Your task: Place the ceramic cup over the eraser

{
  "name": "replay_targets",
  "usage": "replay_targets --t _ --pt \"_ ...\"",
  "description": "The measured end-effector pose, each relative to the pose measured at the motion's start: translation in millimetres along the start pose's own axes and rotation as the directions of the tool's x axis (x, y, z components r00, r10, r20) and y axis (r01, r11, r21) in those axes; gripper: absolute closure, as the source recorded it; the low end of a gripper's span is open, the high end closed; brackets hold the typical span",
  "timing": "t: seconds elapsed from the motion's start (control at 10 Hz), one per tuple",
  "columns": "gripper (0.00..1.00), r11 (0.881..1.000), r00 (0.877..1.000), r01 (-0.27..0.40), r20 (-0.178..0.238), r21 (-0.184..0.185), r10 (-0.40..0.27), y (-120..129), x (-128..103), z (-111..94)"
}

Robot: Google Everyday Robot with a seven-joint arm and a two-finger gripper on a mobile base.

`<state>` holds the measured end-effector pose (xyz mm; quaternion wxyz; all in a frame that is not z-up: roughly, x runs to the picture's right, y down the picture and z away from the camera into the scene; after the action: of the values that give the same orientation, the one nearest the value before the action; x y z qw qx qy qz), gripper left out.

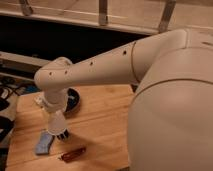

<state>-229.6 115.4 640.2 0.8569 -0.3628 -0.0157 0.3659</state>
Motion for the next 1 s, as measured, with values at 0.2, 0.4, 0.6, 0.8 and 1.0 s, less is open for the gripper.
replay_targets --t 0.2,0.4,0.6,0.8,1.0 --pt "0.64 1.000 1.000 0.000 0.000 -0.001 0.000 0.5 0.9 0.9" --pt "0.64 1.000 1.000 -0.002 0.000 -0.001 0.002 0.7 2.1 1.6" --pt "0.64 1.000 1.000 -0.003 0.000 -0.001 0.003 1.0 3.2 2.4" --pt "0.64 1.000 1.000 -0.004 0.000 -0.002 0.004 1.3 4.1 2.8" --pt "0.58 1.000 1.000 -0.004 -0.001 -0.002 0.004 2.1 4.9 3.6"
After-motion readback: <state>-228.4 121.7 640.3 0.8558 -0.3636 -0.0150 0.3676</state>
